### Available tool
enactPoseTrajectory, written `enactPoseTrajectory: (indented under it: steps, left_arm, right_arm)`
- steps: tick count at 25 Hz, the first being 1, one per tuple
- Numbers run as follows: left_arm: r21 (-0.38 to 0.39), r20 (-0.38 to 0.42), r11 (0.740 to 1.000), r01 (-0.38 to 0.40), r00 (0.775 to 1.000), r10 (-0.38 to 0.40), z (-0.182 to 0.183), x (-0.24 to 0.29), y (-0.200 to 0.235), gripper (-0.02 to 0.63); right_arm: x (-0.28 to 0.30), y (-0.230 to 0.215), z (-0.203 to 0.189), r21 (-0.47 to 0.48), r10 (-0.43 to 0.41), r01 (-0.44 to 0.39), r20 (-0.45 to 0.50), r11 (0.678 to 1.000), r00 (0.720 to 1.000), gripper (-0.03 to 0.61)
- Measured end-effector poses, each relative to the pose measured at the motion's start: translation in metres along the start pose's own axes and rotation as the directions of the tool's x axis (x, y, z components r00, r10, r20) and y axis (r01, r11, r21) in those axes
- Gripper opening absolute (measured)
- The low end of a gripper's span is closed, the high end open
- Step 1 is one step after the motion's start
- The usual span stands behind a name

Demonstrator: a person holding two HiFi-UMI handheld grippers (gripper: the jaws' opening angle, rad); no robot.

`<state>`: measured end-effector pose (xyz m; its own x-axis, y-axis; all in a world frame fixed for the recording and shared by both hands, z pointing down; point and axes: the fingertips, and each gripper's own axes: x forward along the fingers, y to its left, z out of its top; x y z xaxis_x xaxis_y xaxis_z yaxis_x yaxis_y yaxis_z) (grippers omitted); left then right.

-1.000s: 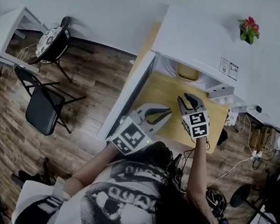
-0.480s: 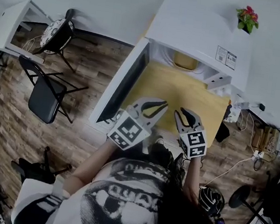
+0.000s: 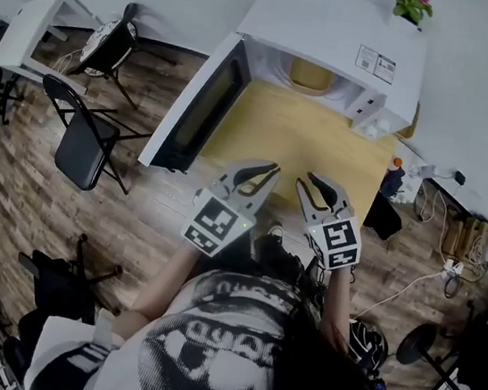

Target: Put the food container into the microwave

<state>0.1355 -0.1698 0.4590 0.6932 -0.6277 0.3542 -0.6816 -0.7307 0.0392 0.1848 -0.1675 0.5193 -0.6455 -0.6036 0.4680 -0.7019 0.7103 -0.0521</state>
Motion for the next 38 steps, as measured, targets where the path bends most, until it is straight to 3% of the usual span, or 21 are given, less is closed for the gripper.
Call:
enactPoseTrajectory:
  steps: [7,15,38]
  left_arm:
    - [0.017,-0.001,0.997,-0.076,0.997,0.076,-0.003,-0.027,-0.043,0.017]
    - [0.016,0.001,0.992,-0.128,0.992,0.128,-0.012,-0.045,-0.083,0.017]
    - [0.009,0.021,0.986,-0.166,0.986,0.166,-0.021,-0.062,-0.134,0.017]
  right_arm:
    - [-0.034,0.021,0.007,-0.065,0.056,-0.052,0.068,0.997,0.996,0.079]
    - [-0.065,0.045,0.0,-0.093,0.106,-0.095,0.117,0.991,0.987,0.002]
    - [-0.117,0.074,-0.013,-0.157,0.185,-0.163,0.137,0.974,0.973,0.002]
